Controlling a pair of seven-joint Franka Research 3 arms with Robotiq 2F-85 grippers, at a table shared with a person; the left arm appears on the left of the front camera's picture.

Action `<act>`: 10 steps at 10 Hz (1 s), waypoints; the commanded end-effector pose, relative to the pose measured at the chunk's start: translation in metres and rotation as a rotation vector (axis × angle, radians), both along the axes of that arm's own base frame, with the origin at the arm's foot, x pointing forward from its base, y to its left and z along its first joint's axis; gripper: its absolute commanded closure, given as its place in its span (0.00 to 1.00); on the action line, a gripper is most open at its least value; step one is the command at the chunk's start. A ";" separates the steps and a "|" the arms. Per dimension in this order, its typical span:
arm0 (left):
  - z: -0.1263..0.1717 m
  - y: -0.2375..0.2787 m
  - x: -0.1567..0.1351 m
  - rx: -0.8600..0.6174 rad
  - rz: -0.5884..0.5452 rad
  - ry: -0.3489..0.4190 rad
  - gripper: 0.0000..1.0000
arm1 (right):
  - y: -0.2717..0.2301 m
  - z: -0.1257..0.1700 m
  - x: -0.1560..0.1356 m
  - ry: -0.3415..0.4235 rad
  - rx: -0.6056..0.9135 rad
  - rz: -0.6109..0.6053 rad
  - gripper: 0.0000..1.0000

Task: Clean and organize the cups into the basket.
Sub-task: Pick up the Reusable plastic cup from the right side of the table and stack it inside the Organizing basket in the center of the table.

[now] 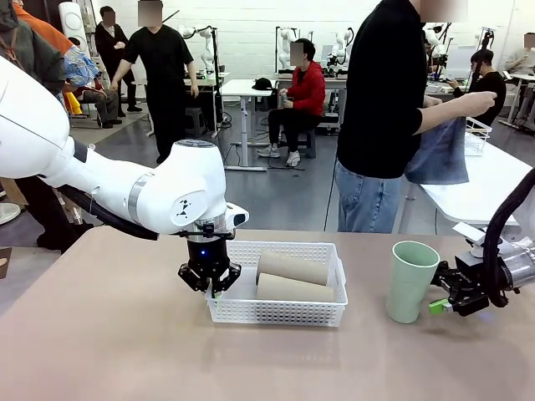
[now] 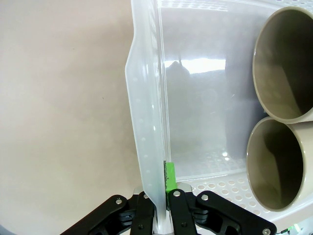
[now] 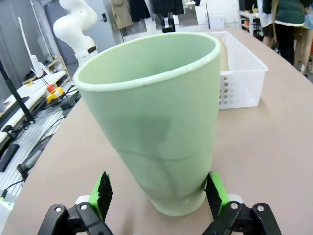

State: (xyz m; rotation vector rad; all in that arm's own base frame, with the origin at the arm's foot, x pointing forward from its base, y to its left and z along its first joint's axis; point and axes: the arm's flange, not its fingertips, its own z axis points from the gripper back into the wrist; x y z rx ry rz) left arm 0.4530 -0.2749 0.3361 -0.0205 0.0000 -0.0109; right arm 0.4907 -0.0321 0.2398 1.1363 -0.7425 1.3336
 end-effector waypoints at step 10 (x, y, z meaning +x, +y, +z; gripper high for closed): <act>-0.002 0.003 -0.002 -0.006 -0.006 -0.002 1.00 | 0.054 -0.014 -0.005 0.023 0.010 0.131 0.00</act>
